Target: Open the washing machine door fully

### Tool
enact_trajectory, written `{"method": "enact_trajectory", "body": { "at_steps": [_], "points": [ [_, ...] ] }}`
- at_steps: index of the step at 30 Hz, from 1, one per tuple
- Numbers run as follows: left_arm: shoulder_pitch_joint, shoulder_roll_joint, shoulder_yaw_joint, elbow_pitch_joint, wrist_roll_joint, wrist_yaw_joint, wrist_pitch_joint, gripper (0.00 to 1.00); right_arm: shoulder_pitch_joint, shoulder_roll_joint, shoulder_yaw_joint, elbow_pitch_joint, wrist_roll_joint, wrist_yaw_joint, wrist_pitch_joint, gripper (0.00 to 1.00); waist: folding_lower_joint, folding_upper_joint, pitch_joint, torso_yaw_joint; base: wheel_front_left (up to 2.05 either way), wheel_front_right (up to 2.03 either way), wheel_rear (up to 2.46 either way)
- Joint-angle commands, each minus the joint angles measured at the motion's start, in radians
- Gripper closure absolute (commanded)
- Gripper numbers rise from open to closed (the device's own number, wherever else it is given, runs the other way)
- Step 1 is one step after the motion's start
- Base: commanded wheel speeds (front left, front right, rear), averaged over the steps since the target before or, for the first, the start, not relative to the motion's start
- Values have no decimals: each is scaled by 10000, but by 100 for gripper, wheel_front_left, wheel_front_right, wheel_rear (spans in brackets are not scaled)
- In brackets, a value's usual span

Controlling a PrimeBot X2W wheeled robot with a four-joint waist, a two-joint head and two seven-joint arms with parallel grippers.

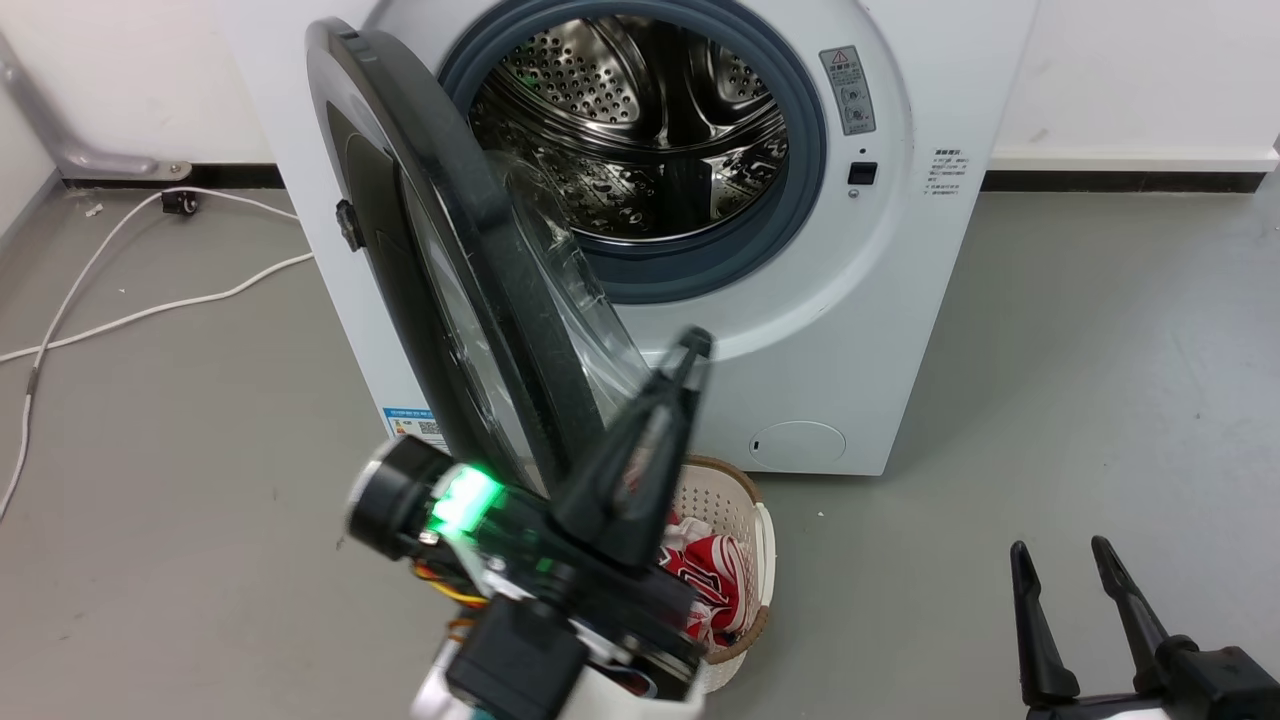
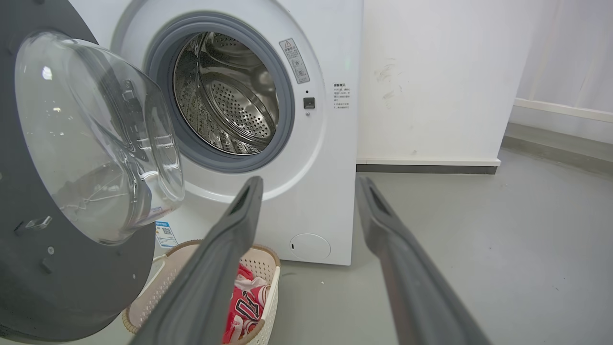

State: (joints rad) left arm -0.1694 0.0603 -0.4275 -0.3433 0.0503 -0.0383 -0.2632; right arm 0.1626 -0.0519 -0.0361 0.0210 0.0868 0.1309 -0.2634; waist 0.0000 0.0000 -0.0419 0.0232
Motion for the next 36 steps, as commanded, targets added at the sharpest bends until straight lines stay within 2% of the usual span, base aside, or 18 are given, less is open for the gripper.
{"method": "enact_trajectory", "body": {
  "at_steps": [1, 7, 20, 28, 36],
  "points": [
    [-98, -10, -291, 112, -46, -52, -24, 100, -151, 31, 24, 22, 36, -3, -17, 0, 0, 0, 7, -3, 0, 0, 0],
    [-158, -51, -1368, 586, -147, -109, -24, 100, -163, 32, 67, 54, 69, -3, -17, 0, 0, 0, 37, -22, 0, 0, 0],
    [478, 153, -2597, 1927, -226, -220, -24, 100, -116, 32, 119, 204, 164, -3, -17, 0, 0, 0, 93, 120, 0, 0, 0],
    [1041, 495, -2698, 3074, -352, -34, -24, 100, -213, 32, 153, 286, 172, -3, -18, 0, 0, 0, 141, 198, 0, 0, 0],
    [1007, 648, -2163, 4322, -726, 256, -25, 100, -261, 32, 191, 397, 191, -3, -18, 0, 0, 0, 199, 200, 0, 0, 0]
  ]
}}
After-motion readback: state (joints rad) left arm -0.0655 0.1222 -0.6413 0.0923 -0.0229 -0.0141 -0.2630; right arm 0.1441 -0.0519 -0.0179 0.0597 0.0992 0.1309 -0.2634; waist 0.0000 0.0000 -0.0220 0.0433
